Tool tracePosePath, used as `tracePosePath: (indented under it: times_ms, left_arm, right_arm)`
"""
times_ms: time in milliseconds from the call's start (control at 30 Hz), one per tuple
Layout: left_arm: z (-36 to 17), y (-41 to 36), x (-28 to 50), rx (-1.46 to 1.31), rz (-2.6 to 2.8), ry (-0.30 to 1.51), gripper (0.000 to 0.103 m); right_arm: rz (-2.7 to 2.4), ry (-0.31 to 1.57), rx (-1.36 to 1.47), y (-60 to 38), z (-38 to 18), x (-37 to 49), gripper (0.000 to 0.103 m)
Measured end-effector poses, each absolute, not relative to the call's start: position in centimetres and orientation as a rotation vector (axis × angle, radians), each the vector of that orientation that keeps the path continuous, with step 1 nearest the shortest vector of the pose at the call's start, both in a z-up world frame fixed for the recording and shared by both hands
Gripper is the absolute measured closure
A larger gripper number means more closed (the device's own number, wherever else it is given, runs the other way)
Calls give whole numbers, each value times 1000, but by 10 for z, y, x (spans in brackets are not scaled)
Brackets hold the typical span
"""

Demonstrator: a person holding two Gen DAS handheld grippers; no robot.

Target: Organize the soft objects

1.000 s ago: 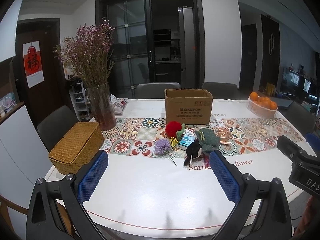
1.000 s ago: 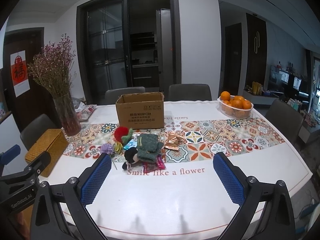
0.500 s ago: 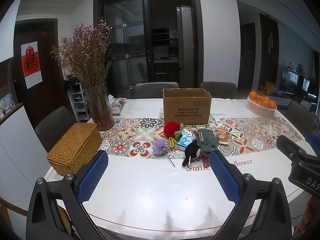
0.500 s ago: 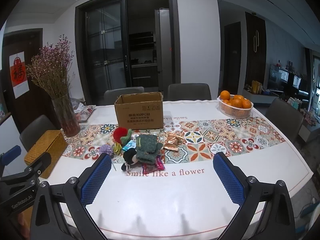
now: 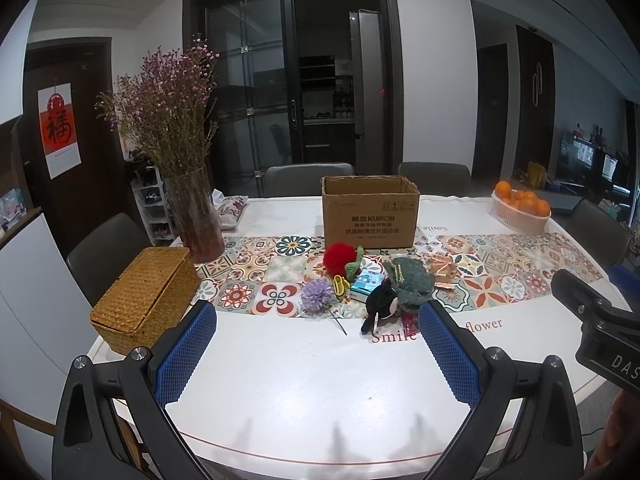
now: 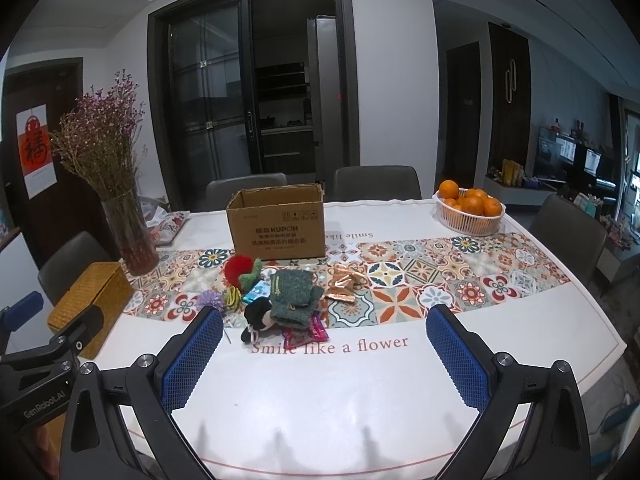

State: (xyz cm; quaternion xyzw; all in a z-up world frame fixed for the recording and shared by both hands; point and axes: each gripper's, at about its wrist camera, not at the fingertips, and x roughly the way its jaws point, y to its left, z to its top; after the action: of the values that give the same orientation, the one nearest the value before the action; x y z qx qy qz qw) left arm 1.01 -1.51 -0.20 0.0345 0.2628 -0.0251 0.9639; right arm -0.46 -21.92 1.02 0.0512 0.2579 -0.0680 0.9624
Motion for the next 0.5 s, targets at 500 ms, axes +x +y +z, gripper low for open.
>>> tracePosePath:
  times_ms: [500]
  left_arm:
    - [-3,-20,11,71,-55,538,0]
  right_arm:
    - [-134,532,108,-221,9,-1,0]
